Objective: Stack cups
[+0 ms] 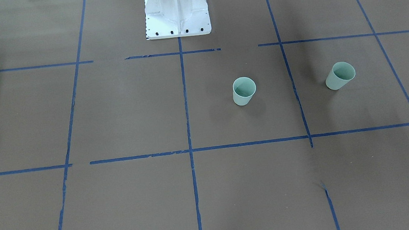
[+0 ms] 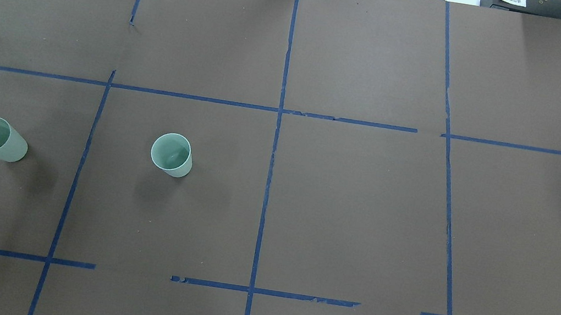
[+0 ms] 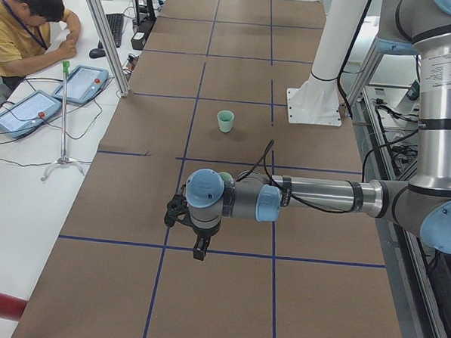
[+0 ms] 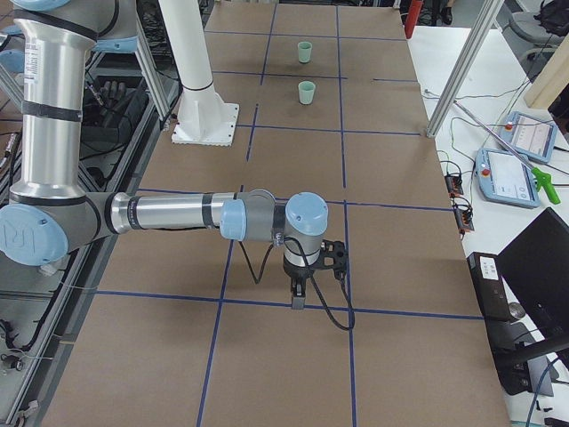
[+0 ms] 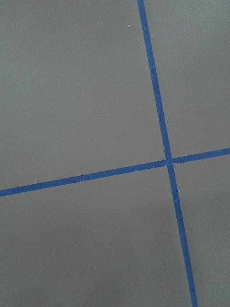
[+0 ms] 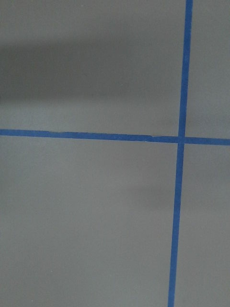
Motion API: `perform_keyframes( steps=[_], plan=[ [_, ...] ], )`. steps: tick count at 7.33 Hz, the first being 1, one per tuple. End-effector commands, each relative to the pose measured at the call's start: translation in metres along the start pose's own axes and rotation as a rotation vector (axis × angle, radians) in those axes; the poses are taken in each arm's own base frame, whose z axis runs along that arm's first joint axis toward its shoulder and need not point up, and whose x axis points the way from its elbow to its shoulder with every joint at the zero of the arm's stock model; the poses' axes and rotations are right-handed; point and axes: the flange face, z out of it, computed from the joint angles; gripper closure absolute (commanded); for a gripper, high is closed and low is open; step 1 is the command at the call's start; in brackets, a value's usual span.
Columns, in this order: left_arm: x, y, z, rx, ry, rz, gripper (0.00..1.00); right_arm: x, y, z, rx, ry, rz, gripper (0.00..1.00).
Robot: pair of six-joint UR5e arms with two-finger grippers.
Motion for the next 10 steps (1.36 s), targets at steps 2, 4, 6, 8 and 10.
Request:
perform_keyframes(
  steps=[2, 4, 6, 8, 10],
  plan=[
    [0.003, -0.001, 0.002, -0.003, 0.01, -0.009, 0.0, 0.0, 0.0, 0.0, 0.0, 0.0, 0.0, 0.0],
    [0.018, -0.023, -0.006, 0.016, 0.009, 0.032, 0.0, 0.0, 0.0, 0.0, -0.001, 0.0, -0.001, 0.0],
    [0.062, -0.041, 0.018, -0.028, 0.08, 0.027, 0.0, 0.0, 0.0, 0.0, 0.0, 0.0, 0.0, 0.0],
    [0.14, -0.064, 0.056, -0.084, 0.093, -0.102, 0.0, 0.0, 0.0, 0.0, -0.001, 0.0, -0.001, 0.0],
    [0.183, -0.066, 0.08, -0.001, 0.045, -0.191, 0.0, 0.0, 0.0, 0.0, 0.0, 0.0, 0.0, 0.0]
  ],
)
